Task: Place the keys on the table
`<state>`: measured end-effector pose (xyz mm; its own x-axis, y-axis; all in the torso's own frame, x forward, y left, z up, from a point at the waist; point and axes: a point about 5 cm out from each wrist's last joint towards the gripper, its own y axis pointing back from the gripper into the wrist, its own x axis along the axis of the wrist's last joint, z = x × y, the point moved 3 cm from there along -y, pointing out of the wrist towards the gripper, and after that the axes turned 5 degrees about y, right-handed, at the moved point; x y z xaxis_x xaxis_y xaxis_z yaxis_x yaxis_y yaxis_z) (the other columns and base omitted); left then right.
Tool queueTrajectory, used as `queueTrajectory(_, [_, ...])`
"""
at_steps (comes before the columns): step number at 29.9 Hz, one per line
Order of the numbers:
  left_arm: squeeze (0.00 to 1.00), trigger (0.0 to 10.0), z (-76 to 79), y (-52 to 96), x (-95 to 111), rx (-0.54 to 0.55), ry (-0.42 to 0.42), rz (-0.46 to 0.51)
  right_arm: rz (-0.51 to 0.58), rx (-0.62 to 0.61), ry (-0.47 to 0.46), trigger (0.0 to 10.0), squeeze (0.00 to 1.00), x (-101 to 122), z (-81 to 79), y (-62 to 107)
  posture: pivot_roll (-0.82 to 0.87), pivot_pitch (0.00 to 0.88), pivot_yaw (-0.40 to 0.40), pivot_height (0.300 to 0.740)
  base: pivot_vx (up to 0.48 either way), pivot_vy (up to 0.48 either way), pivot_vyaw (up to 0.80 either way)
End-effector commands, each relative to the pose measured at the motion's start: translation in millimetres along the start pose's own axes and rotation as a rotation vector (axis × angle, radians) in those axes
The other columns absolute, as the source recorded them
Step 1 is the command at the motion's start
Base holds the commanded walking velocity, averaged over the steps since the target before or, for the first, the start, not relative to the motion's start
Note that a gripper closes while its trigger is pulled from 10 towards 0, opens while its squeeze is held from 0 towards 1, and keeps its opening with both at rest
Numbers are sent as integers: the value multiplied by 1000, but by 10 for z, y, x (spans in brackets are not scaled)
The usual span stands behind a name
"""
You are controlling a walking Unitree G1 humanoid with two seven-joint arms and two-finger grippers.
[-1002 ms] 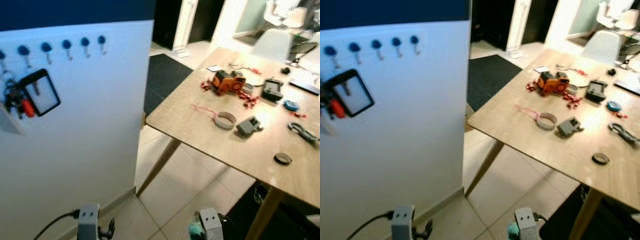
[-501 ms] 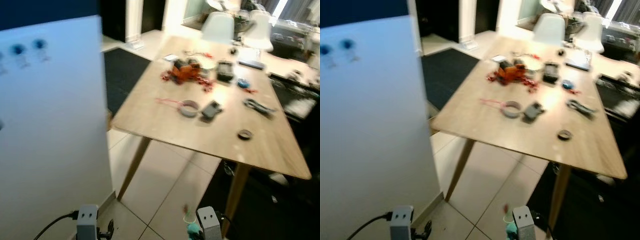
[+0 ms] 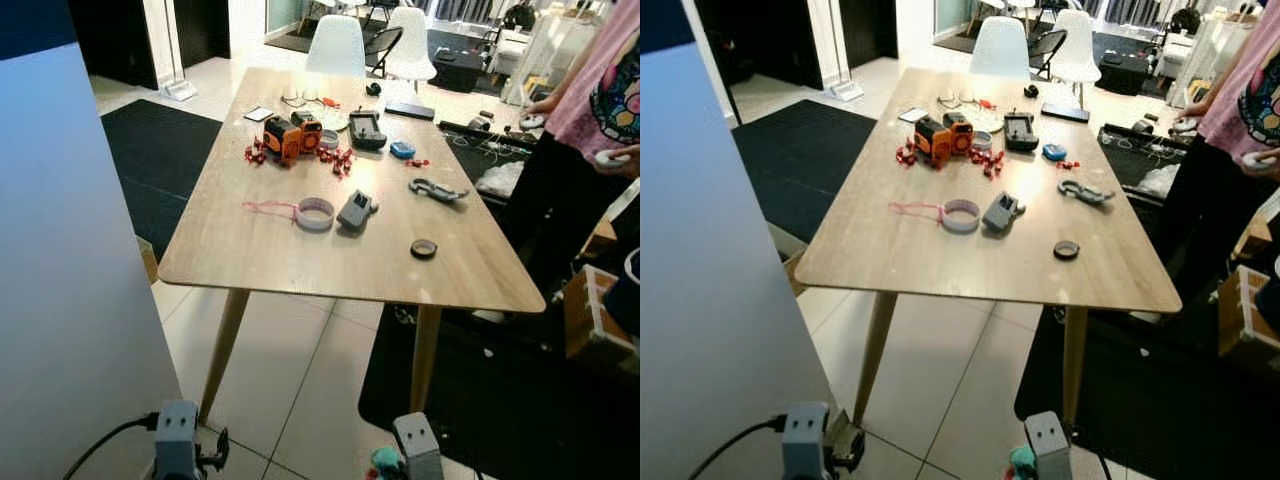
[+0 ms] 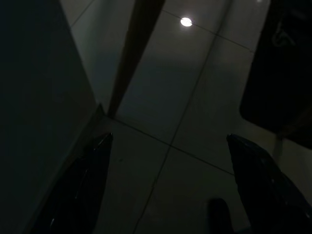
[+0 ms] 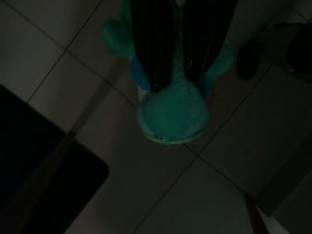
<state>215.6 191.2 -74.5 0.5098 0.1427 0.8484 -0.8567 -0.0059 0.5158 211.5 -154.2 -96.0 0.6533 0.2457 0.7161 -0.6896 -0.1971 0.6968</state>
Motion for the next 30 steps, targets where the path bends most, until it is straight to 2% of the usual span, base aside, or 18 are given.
queueTrajectory(1, [0, 10000, -1, 34, -67, 18, 15, -13, -13, -6, 3, 10000, 0, -37, 26, 15, 62, 34, -63, 740, 0, 0, 0])
queueTrajectory(7, [0, 10000, -63, 28, -82, 71, 1, -35, -21, -10, -1, 10000, 0, -49, 30, 16, 62, 34, -64, 740, 0, 0, 0])
queueTrajectory(25, [0, 10000, 0, 34, -78, 27, -19, -21, -38, -14, -1, 10000, 0, -107, 29, 35, 62, 37, -62, 740, 0, 0, 0])
queueTrajectory(30, [0, 10000, 14, 37, -81, 17, -26, -21, -38, -14, 0, 10000, 0, -109, 29, 36, 61, 39, -63, 740, 0, -427, 0])
